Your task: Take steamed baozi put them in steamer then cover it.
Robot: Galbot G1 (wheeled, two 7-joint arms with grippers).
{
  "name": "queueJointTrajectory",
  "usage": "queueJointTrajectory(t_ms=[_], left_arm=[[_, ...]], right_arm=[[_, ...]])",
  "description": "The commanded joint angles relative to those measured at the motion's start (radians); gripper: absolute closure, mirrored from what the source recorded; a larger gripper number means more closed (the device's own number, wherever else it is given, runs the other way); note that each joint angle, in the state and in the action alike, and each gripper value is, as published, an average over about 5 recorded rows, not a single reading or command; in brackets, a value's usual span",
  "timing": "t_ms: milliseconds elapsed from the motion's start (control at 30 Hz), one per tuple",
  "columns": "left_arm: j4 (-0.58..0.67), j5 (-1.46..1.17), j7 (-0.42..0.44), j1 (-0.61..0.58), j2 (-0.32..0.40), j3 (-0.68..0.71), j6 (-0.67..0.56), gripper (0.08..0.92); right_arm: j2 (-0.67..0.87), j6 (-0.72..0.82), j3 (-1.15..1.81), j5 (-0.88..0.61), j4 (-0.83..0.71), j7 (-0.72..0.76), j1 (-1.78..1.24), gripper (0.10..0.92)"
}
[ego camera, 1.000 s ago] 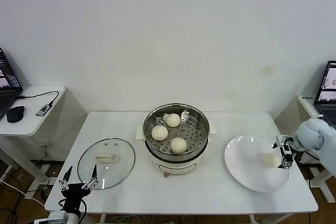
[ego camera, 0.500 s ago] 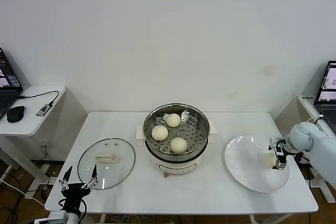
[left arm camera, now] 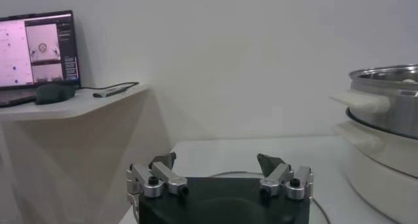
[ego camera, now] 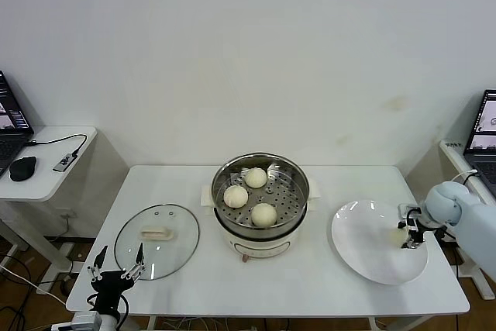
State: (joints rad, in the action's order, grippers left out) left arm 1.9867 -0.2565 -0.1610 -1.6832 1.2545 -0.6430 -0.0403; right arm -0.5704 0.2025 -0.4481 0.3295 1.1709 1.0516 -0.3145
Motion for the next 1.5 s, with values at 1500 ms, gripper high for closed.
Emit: queueJointTrajectory(t_ms=[1500], left_arm=[[-0.021, -0.006, 0.002, 0.042, -0.013, 0.015, 0.002, 0.177]], right_arm=[[-0.433, 0.427, -0.853, -0.82, 0.243, -0.155, 0.871, 0.465]])
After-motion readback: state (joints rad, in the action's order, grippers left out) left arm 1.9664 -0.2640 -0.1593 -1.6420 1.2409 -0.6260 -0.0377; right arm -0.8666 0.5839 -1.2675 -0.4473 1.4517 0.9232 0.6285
